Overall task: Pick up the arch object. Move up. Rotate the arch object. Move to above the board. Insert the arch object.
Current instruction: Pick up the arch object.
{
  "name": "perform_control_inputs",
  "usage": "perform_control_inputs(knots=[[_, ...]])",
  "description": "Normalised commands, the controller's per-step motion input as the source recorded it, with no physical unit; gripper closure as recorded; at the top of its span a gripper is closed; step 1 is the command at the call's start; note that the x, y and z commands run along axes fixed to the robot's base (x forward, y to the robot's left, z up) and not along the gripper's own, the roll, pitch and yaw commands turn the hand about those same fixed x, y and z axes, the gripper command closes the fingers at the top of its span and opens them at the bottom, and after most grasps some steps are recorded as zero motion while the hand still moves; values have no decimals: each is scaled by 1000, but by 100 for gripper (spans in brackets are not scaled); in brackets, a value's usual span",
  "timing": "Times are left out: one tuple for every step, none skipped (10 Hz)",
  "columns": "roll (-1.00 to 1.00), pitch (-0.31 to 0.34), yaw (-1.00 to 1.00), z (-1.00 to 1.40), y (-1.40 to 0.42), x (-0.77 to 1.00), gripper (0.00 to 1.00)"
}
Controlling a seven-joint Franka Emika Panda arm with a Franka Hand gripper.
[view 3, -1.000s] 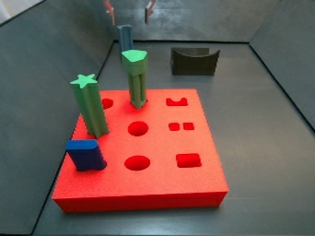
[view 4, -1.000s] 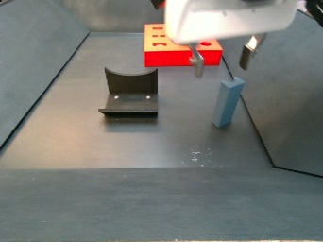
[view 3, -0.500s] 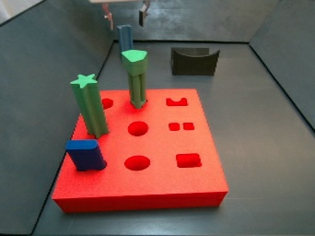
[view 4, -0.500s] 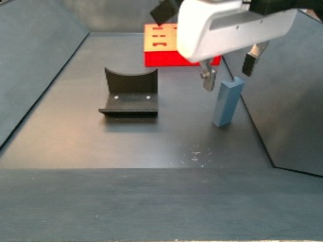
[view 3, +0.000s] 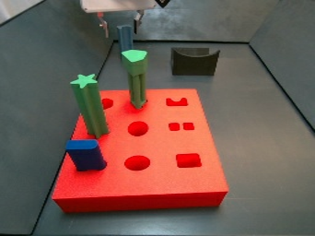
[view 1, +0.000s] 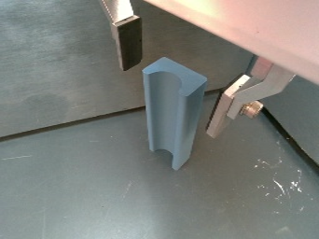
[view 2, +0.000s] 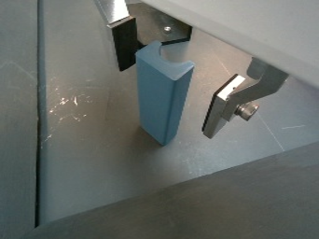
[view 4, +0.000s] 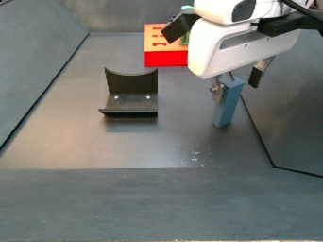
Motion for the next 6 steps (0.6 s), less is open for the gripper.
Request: perform_control_inputs(knots=[[-16,0,0,-3,0,0,0],[-64,0,0,-6,17,0,0],[0,-37,0,0,0,0,0],[0,0,0,0,0,0,100],[0,0,0,0,0,0,100],[0,0,0,0,0,0,100]])
